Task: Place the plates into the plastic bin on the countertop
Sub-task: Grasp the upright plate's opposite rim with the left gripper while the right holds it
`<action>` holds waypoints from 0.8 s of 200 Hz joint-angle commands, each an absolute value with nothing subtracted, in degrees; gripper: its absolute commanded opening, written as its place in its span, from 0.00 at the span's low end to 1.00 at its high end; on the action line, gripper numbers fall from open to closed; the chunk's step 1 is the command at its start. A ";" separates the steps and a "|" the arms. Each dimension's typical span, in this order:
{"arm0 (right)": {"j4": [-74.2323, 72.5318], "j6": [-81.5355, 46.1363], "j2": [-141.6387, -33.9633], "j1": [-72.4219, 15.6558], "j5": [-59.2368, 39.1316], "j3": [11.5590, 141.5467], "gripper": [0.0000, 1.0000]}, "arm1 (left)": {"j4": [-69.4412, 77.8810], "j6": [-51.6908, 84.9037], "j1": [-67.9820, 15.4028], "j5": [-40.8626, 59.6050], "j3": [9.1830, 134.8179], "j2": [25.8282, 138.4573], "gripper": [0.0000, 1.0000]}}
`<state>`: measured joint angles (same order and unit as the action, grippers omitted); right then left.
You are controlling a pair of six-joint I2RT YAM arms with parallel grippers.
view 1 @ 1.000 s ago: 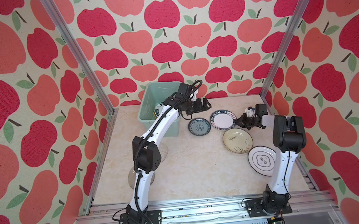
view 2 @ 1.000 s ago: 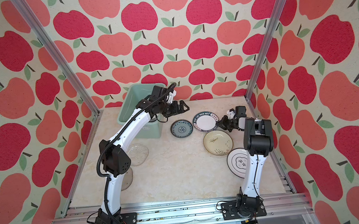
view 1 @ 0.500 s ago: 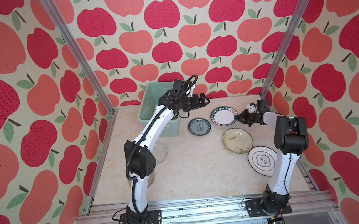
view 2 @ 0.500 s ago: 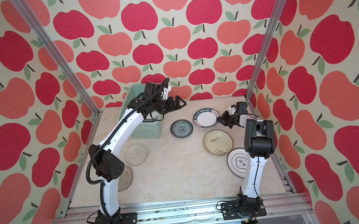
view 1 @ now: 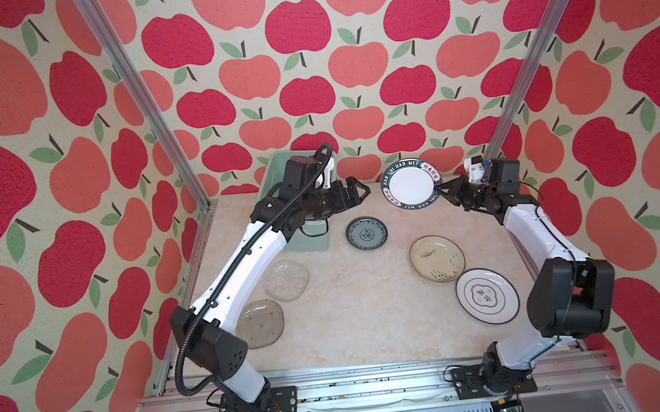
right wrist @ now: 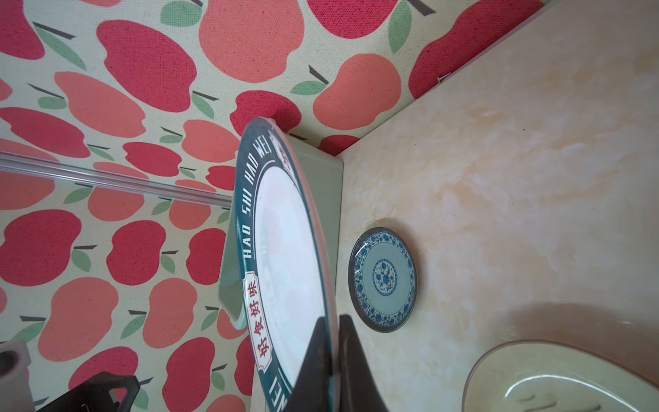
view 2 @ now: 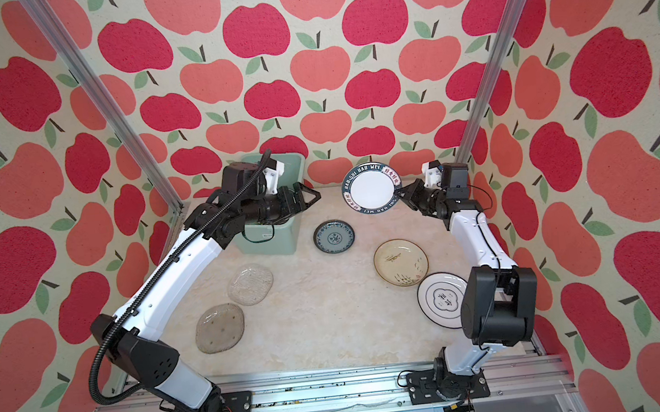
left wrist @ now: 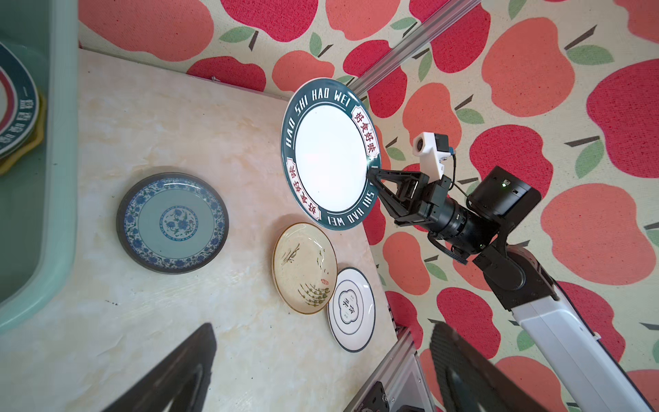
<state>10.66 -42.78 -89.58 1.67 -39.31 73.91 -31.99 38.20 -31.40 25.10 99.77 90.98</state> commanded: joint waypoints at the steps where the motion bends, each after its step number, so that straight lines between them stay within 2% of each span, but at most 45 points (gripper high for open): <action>1: 13.28 -44.85 -83.94 -0.37 -42.56 70.80 0.00 | -30.73 40.20 -29.93 26.98 94.85 85.66 0.95; 76: 15.77 -47.90 -73.81 -12.85 -45.35 67.45 0.00 | -27.31 42.60 -26.10 37.44 79.34 73.82 0.87; 116: 15.39 -49.89 -71.32 -20.58 -44.00 65.63 0.00 | -22.51 45.45 -26.16 37.00 73.16 71.27 0.82; 160: 16.36 -50.38 -70.08 -24.33 -43.13 65.13 0.00 | -21.13 46.07 -26.28 37.24 70.56 70.95 0.70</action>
<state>16.47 -49.19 -72.20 -23.20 -42.96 65.30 -24.18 45.67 -26.30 36.10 71.37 72.34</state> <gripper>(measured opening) 0.080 0.732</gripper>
